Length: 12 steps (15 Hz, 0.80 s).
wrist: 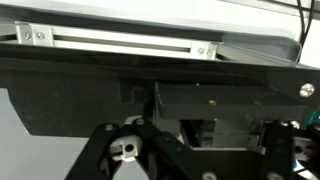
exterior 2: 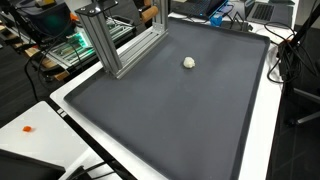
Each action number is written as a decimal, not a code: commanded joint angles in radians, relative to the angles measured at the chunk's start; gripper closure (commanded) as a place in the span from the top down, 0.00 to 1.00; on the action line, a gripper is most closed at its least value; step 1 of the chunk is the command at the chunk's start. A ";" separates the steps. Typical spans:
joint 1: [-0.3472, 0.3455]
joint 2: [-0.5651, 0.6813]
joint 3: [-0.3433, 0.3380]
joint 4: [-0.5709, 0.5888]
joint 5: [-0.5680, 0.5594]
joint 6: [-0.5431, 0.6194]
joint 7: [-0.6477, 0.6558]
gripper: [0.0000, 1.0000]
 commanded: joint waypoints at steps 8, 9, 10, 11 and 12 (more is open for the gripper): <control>0.006 -0.001 0.002 0.016 0.005 -0.028 0.010 0.56; 0.007 -0.001 0.001 0.019 0.006 -0.033 0.009 0.56; 0.005 -0.002 0.003 0.025 0.004 -0.038 0.013 0.56; 0.003 -0.001 0.004 0.032 0.001 -0.045 0.017 0.56; 0.003 0.000 0.004 0.041 0.000 -0.051 0.015 0.56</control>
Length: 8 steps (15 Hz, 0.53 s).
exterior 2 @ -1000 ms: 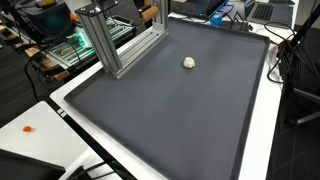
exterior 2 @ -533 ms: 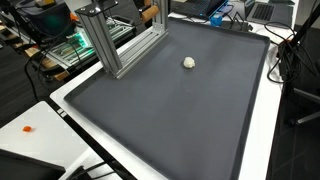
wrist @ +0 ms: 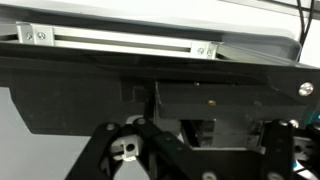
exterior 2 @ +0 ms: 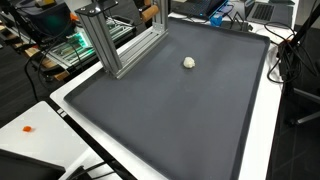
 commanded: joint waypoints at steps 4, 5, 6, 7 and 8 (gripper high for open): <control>0.000 0.012 0.010 0.096 -0.016 -0.088 0.017 0.56; -0.002 0.017 0.012 0.112 -0.019 -0.098 0.020 0.56; -0.004 0.025 0.015 0.131 -0.028 -0.106 0.018 0.56; -0.004 0.034 0.016 0.147 -0.032 -0.109 0.016 0.56; -0.005 0.045 0.019 0.167 -0.038 -0.110 0.015 0.56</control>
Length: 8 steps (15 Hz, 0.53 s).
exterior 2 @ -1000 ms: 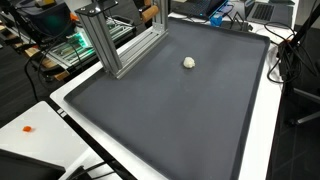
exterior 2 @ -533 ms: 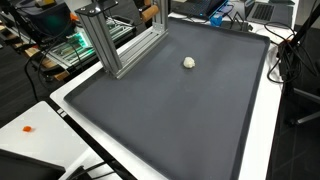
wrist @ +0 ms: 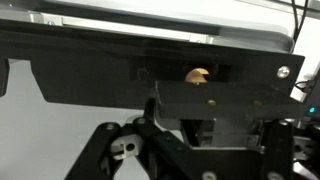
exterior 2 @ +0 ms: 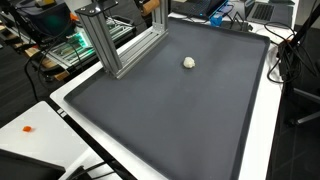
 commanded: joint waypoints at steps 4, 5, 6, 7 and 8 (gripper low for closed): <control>-0.007 0.087 0.020 0.136 -0.039 -0.023 0.013 0.56; -0.008 0.099 0.022 0.149 -0.048 -0.019 0.012 0.56; -0.008 0.115 0.022 0.165 -0.054 -0.013 0.011 0.56; -0.008 0.129 0.024 0.177 -0.061 -0.008 0.010 0.56; -0.007 0.146 0.025 0.191 -0.065 -0.003 0.009 0.56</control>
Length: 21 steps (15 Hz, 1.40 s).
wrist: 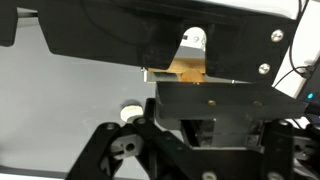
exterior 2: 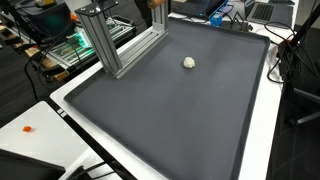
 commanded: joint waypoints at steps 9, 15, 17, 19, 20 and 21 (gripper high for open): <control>-0.013 0.189 0.004 0.124 -0.056 0.184 -0.005 0.56; -0.010 0.212 0.002 0.119 -0.055 0.204 -0.004 0.81; -0.011 0.213 0.002 0.124 -0.055 0.204 -0.004 0.81; -0.009 0.236 0.005 0.122 -0.049 0.238 0.000 0.56; -0.012 0.251 0.005 0.126 -0.047 0.261 0.007 0.56; -0.018 0.270 0.005 0.134 -0.049 0.291 0.020 0.56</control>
